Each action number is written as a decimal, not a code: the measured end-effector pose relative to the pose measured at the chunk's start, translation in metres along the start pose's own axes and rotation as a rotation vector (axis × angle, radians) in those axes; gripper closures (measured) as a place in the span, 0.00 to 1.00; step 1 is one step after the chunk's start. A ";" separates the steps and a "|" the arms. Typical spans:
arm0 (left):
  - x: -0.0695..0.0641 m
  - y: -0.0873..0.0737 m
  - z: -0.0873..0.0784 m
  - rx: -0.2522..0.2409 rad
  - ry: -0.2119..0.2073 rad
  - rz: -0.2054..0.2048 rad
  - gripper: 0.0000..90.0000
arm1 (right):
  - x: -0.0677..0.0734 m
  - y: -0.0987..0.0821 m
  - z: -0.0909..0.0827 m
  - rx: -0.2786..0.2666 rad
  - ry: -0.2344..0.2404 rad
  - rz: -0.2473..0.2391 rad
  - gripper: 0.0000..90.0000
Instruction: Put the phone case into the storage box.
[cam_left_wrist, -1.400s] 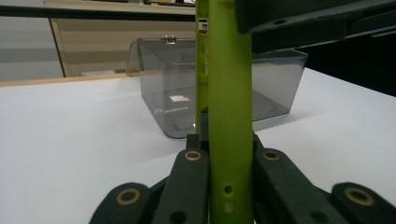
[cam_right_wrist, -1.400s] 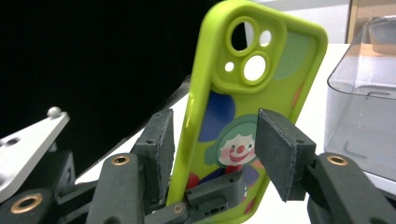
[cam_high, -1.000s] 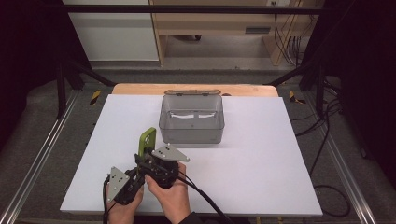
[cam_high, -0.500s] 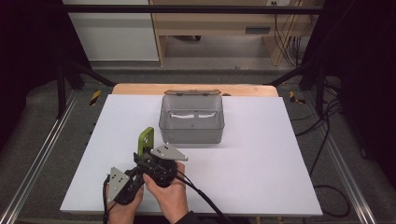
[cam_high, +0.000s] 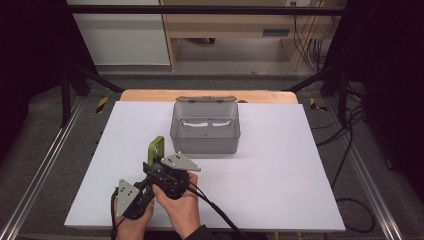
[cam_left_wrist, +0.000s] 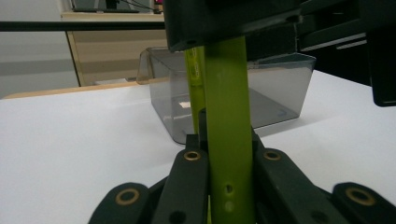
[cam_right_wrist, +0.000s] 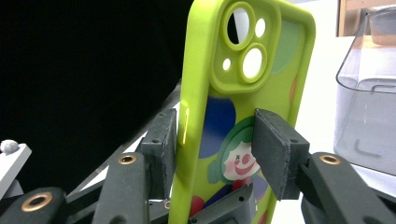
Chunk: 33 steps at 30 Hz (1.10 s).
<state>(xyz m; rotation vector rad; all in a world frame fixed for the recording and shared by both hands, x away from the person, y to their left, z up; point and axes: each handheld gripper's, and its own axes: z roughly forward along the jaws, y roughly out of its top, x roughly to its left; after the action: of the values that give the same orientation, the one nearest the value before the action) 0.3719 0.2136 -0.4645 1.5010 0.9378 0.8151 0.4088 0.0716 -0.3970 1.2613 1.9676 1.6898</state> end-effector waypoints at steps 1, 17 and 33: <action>0.000 0.000 0.000 0.000 0.002 0.000 0.96 | 0.000 0.000 0.000 0.000 -0.003 -0.002 0.56; -0.007 0.001 0.001 0.009 0.024 0.064 0.95 | 0.002 0.000 0.001 0.016 -0.070 0.022 0.61; -0.011 -0.003 0.006 0.013 0.065 0.100 0.88 | -0.001 0.003 -0.003 0.041 -0.078 0.111 0.79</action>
<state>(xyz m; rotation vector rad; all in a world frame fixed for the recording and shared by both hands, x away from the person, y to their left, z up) 0.3720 0.2008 -0.4681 1.5503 0.9235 0.9363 0.4089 0.0685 -0.3943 1.4537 1.9297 1.6308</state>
